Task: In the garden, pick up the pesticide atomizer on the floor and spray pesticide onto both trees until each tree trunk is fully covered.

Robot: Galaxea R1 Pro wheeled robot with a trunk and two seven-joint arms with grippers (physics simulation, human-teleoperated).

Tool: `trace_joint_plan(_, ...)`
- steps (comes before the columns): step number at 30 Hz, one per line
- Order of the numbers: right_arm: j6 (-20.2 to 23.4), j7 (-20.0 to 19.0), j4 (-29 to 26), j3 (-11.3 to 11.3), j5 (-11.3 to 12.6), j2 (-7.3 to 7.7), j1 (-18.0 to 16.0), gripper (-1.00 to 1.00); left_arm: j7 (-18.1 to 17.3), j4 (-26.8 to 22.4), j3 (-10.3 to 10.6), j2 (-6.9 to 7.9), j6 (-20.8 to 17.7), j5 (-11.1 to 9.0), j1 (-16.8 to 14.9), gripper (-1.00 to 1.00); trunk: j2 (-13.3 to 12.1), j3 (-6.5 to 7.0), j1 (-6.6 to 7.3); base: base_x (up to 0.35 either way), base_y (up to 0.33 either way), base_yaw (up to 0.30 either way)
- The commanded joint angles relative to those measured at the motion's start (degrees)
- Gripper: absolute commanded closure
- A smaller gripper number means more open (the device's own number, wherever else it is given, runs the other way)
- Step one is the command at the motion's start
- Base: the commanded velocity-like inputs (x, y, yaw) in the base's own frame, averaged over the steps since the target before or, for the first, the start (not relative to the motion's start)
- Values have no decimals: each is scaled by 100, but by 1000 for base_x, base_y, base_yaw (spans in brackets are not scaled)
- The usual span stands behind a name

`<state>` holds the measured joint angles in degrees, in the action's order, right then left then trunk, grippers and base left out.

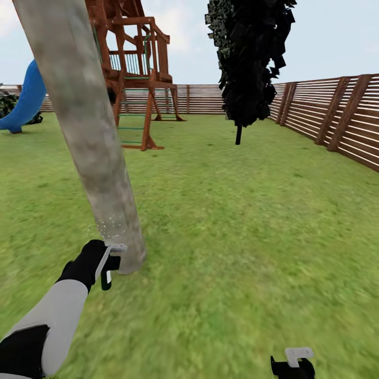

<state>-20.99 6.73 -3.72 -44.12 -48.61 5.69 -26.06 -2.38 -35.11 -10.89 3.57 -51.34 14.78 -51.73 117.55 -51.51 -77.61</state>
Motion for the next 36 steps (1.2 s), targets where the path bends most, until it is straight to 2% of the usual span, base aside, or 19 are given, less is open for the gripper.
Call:
trace_joint_plan(1, -20, 30, 12, -36, -61, 2, -4, -100, -29, 11, -26, 1, -16, 29, -1, 100, 2, -5, -1, 205, -220, 274)
trace_joint_plan(5, -19, 24, 10, -39, -61, 2, -4, -100, -26, 46, -32, 7, 8, 25, 17, 100, 2, -5, -1, 257, -179, 194)
trace_joint_plan(18, -19, 30, 3, -44, -48, 10, -4, -100, 37, 45, -39, 27, 43, 66, 151, 100, 2, -5, -1, 259, -176, 31)
trace_joint_plan(22, -19, 30, 3, -44, -51, 3, -4, -100, 51, -36, -50, 103, 53, 67, 452, 100, 2, -5, -1, 122, -162, 256)
trace_joint_plan(26, -19, 30, 3, -44, -52, 3, -4, -100, 61, -35, -42, 90, 62, 54, 511, 100, 2, -5, -1, 8, -12, 276)
trace_joint_plan(30, -19, 30, 3, -44, -52, 3, -4, -100, 78, 49, -45, 34, 645, 37, 514, 100, 2, -5, -1, 52, -18, 277)
trace_joint_plan(36, -19, 30, -3, -50, -46, 6, -4, -100, 92, 129, -46, 28, 756, 55, 622, 100, 2, -5, -1, 227, -155, 131)
